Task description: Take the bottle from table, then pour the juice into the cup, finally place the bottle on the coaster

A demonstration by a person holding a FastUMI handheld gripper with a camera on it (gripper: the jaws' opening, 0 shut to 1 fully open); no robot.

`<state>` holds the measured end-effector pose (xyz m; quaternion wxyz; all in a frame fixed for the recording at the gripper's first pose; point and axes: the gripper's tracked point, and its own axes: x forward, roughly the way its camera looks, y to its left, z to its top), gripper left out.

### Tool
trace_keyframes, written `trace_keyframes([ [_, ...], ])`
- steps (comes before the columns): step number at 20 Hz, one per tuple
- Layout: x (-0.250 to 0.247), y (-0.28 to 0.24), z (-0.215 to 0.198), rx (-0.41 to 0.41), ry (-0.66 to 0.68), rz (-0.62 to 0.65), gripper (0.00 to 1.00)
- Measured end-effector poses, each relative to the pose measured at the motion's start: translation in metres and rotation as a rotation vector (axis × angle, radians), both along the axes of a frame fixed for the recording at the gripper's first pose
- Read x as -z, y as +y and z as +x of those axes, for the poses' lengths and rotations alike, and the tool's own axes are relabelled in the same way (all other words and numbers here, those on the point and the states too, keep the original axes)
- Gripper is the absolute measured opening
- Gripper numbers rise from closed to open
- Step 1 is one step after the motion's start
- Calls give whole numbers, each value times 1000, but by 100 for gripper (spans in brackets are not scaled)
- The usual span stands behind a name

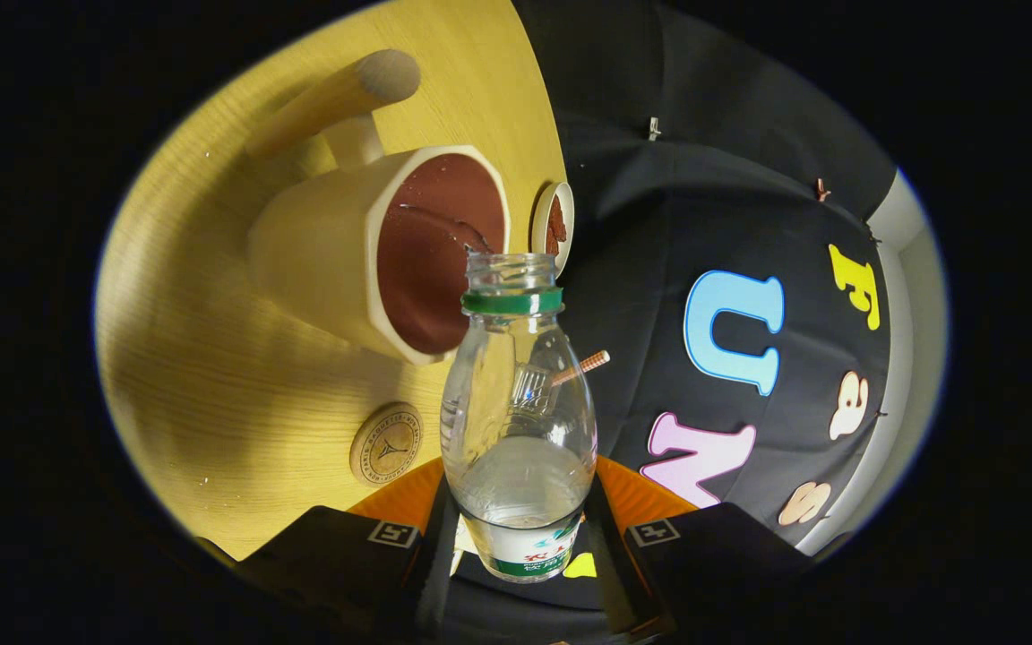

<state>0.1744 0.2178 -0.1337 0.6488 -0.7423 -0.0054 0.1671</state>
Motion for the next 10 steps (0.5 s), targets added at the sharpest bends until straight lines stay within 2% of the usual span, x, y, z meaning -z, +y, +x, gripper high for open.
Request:
trace_keyframes([
  [10, -4, 2, 1, -50, -23, -61, 70],
])
